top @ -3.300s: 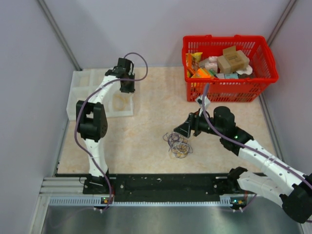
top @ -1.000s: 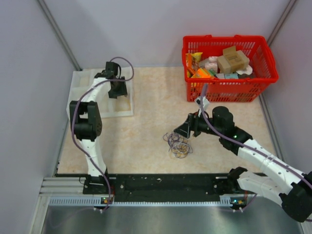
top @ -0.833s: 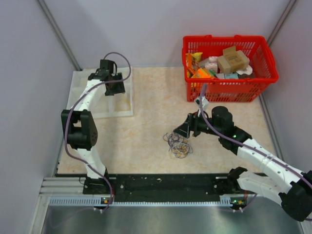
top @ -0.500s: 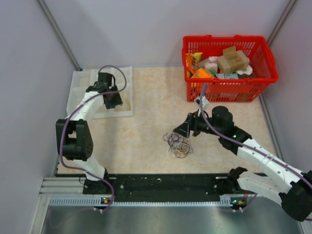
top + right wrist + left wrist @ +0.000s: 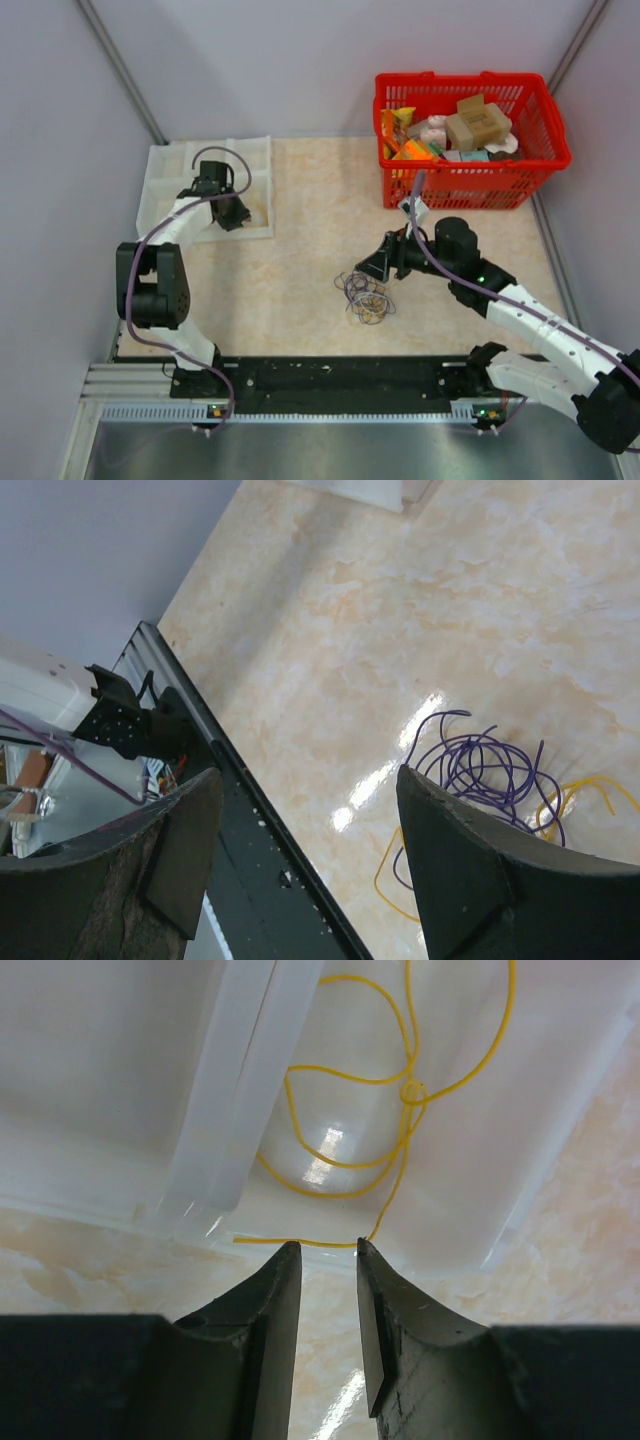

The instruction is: Untangle the cables

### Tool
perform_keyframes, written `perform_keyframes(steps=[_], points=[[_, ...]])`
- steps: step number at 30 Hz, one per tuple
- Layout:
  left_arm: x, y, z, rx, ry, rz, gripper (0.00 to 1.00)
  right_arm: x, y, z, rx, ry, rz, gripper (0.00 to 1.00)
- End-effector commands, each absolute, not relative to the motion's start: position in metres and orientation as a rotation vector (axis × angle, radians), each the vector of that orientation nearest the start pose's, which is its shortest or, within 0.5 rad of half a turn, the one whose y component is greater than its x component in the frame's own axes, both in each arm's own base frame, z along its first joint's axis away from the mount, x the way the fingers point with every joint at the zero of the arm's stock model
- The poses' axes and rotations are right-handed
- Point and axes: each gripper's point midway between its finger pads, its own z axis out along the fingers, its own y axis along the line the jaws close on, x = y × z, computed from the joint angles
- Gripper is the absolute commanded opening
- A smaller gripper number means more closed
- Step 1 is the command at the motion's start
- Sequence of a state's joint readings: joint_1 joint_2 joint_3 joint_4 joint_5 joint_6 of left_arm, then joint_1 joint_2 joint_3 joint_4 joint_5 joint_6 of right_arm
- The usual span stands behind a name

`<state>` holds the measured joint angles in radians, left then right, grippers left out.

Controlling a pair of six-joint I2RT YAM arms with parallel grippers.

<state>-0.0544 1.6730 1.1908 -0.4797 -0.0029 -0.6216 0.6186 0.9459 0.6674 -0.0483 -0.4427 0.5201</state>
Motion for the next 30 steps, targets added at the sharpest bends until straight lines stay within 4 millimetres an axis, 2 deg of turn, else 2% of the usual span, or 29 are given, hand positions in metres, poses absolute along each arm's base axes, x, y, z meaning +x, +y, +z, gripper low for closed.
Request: perform_keyframes(steps=[1, 5, 9, 21, 30], points=[[0.426, -0.058, 0.102, -0.739, 2.396, -0.379, 0.33, 0.206, 0.262, 0.217, -0.429, 1.975, 1.172, 0.7], [0.426, -0.057, 0.103, -0.743, 2.389, -0.377, 0.35, 0.207, 0.262, 0.215, -0.432, 1.981, 1.169, 0.7], [0.423, -0.056, 0.096, -0.752, 2.405, -0.366, 0.37, 0.208, 0.264, 0.214, -0.432, 1.982, 1.175, 0.7], [0.421, -0.057, 0.087, -0.781, 2.42, -0.369, 0.36, 0.208, 0.263, 0.213, -0.431, 1.985, 1.171, 0.7], [0.429, -0.058, 0.077, -0.794, 2.436, -0.369, 0.36, 0.207, 0.262, 0.216, -0.43, 1.981, 1.168, 0.7]])
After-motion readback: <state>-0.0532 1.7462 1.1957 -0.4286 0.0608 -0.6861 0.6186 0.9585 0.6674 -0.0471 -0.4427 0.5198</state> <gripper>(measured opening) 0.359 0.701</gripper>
